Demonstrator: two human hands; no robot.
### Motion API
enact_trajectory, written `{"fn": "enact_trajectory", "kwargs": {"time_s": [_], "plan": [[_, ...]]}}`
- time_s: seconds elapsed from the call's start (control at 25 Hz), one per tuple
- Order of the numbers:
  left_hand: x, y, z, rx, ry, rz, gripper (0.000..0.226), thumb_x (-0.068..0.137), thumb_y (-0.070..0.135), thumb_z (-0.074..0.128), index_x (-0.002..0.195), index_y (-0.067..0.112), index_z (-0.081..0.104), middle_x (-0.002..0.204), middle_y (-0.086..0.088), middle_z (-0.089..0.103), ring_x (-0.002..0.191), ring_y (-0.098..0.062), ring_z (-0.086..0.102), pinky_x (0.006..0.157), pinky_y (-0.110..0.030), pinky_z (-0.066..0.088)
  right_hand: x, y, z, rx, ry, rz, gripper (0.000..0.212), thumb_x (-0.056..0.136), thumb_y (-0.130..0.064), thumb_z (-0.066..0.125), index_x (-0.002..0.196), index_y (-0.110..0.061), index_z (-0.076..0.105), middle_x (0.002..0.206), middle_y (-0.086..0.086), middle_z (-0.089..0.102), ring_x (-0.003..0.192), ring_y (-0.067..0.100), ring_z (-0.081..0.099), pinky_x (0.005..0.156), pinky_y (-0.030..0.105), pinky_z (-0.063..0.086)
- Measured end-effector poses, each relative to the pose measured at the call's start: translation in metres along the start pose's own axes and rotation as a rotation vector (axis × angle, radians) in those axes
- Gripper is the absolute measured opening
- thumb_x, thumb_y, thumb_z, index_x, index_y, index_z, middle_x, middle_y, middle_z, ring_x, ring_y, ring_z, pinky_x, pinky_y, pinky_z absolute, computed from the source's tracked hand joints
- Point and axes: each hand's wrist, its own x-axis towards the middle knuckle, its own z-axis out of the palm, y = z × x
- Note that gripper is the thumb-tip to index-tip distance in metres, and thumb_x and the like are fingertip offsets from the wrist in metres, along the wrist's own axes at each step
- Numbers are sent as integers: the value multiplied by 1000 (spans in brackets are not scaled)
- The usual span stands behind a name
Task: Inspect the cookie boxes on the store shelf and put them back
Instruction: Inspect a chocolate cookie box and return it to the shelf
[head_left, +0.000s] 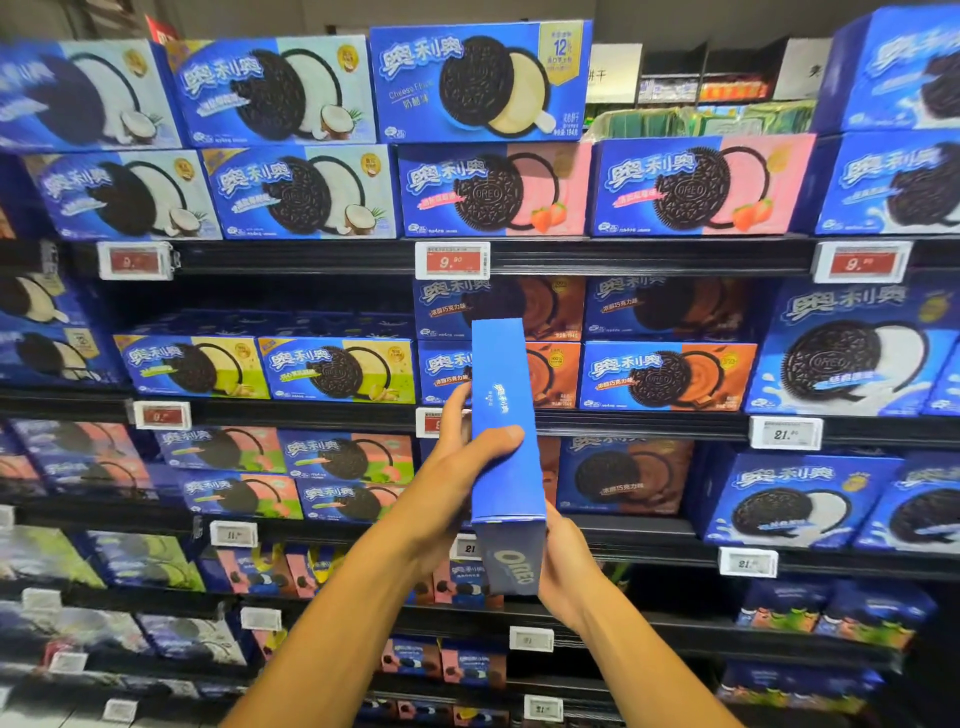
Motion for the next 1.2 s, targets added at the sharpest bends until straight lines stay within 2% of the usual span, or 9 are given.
{"fn": "enact_trajectory", "kwargs": {"time_s": [0.08, 0.16, 0.24, 0.32, 0.44, 0.64, 0.76, 0.92, 1.2], "plan": [[-2, 0, -7, -62, -18, -26, 71, 64, 38, 75, 130, 43, 50, 114, 5, 72, 93, -16, 70, 71, -29, 58, -1, -4, -5, -11, 26, 17, 33, 105, -24, 46, 102, 7, 58, 86, 32, 39, 86, 30, 49, 100, 46, 44], [-4, 0, -19, -106, -2, -47, 68, 67, 35, 77, 130, 37, 53, 115, 3, 73, 95, -18, 71, 72, -32, 59, -2, -10, -10, -21, 14, 22, 25, 102, -27, 50, 90, -12, 66, 75, 14, 54, 64, 16, 53, 70, 30, 49], [-6, 0, -33, -156, 30, -71, 62, 74, 32, 77, 132, 32, 54, 119, -1, 73, 97, -21, 73, 72, -34, 60, -3, -16, -17, 25, -21, 44, 23, 104, -28, 47, 108, -20, 69, 77, 1, 67, 56, 9, 57, 46, 21, 40], [-6, -1, -50, -281, 99, -123, 59, 78, 32, 76, 133, 22, 57, 115, -6, 74, 91, -22, 74, 69, -35, 60, -7, -26, -19, 95, -41, 43, 28, 104, -25, 48, 122, -16, 67, 99, 8, 77, 81, 21, 74, 63, 30, 59], [-4, -4, -70, -475, 183, -199, 43, 83, 41, 67, 119, 18, 71, 109, -9, 75, 85, -24, 75, 67, -37, 61, -18, -47, -19, 97, -86, 60, 39, 98, -29, 55, 130, -11, 66, 128, 19, 68, 122, 36, 62, 106, 53, 47], [-3, -9, -77, -546, 223, -224, 37, 85, 47, 65, 103, 18, 77, 103, -8, 76, 80, -25, 74, 64, -40, 60, -32, -90, -13, -39, -100, -36, 46, 80, -32, 72, 119, -8, 74, 119, 17, 72, 106, 29, 72, 79, 41, 62], [0, -11, -68, -552, 212, -205, 41, 68, 45, 75, 95, 15, 81, 109, -15, 74, 88, -31, 74, 73, -47, 61, -35, -107, -7, -107, -47, -117, 26, 90, -31, 71, 110, -15, 79, 115, 12, 75, 105, 23, 73, 77, 37, 62], [3, -13, -62, -572, 192, -184, 38, 71, 44, 72, 95, 15, 81, 114, -16, 73, 93, -33, 73, 79, -50, 60, -44, -117, -3, -174, -5, -156, 28, 88, -38, 74, 108, -18, 79, 111, 9, 77, 101, 22, 74, 72, 35, 60], [1, -22, -59, -668, 147, -182, 26, 71, 44, 70, 77, 21, 79, 87, -3, 77, 73, -22, 74, 59, -34, 59, -58, -110, 2, 130, -34, -190, 28, 99, -32, 58, 116, -16, 74, 111, 9, 76, 90, 23, 75, 69, 36, 62]]}}
